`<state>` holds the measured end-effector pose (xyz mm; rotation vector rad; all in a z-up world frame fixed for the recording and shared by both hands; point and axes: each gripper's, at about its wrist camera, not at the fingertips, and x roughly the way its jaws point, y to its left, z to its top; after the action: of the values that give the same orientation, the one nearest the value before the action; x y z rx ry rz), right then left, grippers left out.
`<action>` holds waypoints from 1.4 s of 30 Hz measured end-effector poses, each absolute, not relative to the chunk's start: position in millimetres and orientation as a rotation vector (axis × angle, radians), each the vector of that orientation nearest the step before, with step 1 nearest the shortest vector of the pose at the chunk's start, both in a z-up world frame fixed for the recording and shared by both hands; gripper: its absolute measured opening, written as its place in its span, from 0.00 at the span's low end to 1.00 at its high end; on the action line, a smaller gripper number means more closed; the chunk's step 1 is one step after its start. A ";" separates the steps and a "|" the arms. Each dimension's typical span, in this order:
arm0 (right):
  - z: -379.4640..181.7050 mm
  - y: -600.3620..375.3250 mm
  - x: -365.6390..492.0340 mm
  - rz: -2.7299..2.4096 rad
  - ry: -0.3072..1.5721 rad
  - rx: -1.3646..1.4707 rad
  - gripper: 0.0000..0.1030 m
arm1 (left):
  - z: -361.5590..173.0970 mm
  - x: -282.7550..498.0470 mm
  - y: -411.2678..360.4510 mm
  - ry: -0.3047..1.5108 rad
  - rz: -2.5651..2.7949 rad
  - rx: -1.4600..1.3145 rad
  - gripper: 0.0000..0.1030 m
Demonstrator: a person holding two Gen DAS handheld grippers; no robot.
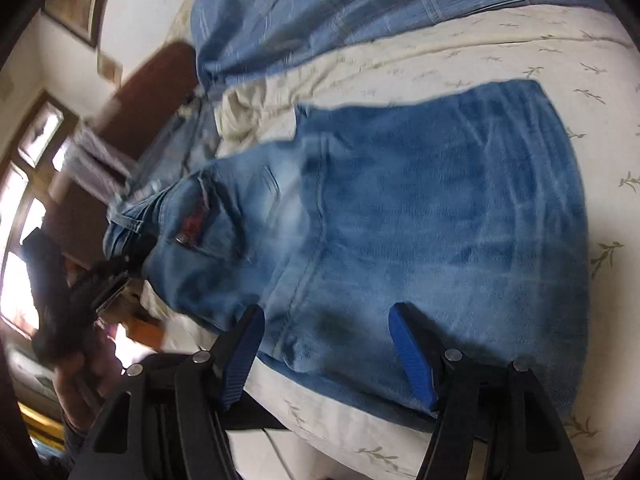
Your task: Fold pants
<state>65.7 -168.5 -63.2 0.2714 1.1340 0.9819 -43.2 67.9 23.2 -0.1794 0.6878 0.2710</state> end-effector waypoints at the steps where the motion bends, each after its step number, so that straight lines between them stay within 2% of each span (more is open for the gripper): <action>1: -63.9 -172.6 68.9 0.988 1.142 0.313 0.66 | 28.4 -39.4 56.5 0.684 0.253 -0.115 0.19; 4: -63.3 -192.6 78.7 0.988 1.135 0.455 0.66 | 44.0 -24.3 2.3 0.686 0.152 0.165 0.19; 9: -49.6 -258.1 90.6 0.894 0.987 0.653 0.66 | 40.7 -10.0 -73.4 0.708 0.012 0.522 0.19; 17: -68.4 -374.4 102.8 0.692 0.877 1.013 0.66 | -33.5 8.2 -179.3 0.857 -0.200 0.986 0.19; 18: -71.5 -382.5 103.0 0.682 0.875 1.044 0.67 | -41.0 11.8 -185.0 0.873 -0.212 1.004 0.21; 19: -74.4 -389.2 103.1 0.675 0.875 1.072 0.67 | -52.1 15.5 -190.8 0.908 -0.236 1.023 0.31; 20: -76.8 -395.6 103.7 0.669 0.874 1.096 0.67 | -66.1 16.6 -197.3 0.950 -0.257 1.078 0.33; 22: -79.6 -402.6 103.3 0.658 0.872 1.116 0.67 | -71.1 12.6 -201.9 0.901 -0.236 1.164 0.37; 24: -78.7 -402.0 104.1 0.668 0.877 1.109 0.67 | -56.9 13.3 -195.2 0.908 -0.258 1.078 0.39; 26: -74.3 -394.4 106.1 0.685 0.880 1.079 0.68 | -29.9 12.9 -176.3 0.906 -0.291 0.902 0.47; 30: -60.3 -365.2 105.3 0.735 0.891 0.948 0.68 | 33.1 -2.0 -116.6 0.798 -0.316 0.461 0.68; 32: -51.2 -346.4 99.0 0.774 0.901 0.826 0.68 | 61.6 -15.0 -62.4 0.687 -0.285 0.172 0.77; 33: -47.2 -335.3 96.5 0.793 0.907 0.768 0.68 | 64.4 -20.2 -47.3 0.649 -0.257 0.090 0.85; 34: -44.0 -323.5 93.5 0.812 0.913 0.711 0.68 | 65.6 -22.8 -22.2 0.606 -0.199 -0.010 0.87; 36: -34.0 -295.3 83.5 0.858 0.913 0.569 0.68 | 52.8 -16.3 16.5 0.619 -0.079 -0.148 0.87; 41: -23.8 -239.5 72.4 0.894 0.920 0.338 0.68 | 3.3 4.4 31.9 0.718 0.009 -0.189 0.87; 42: -30.6 -230.5 76.5 0.897 0.976 0.319 0.61 | -0.7 1.4 30.0 0.730 -0.003 -0.200 0.87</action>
<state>76.5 -230.5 -30.6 0.3187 0.9758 0.8972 1.4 30.0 -0.7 -0.2000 0.7300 -0.0035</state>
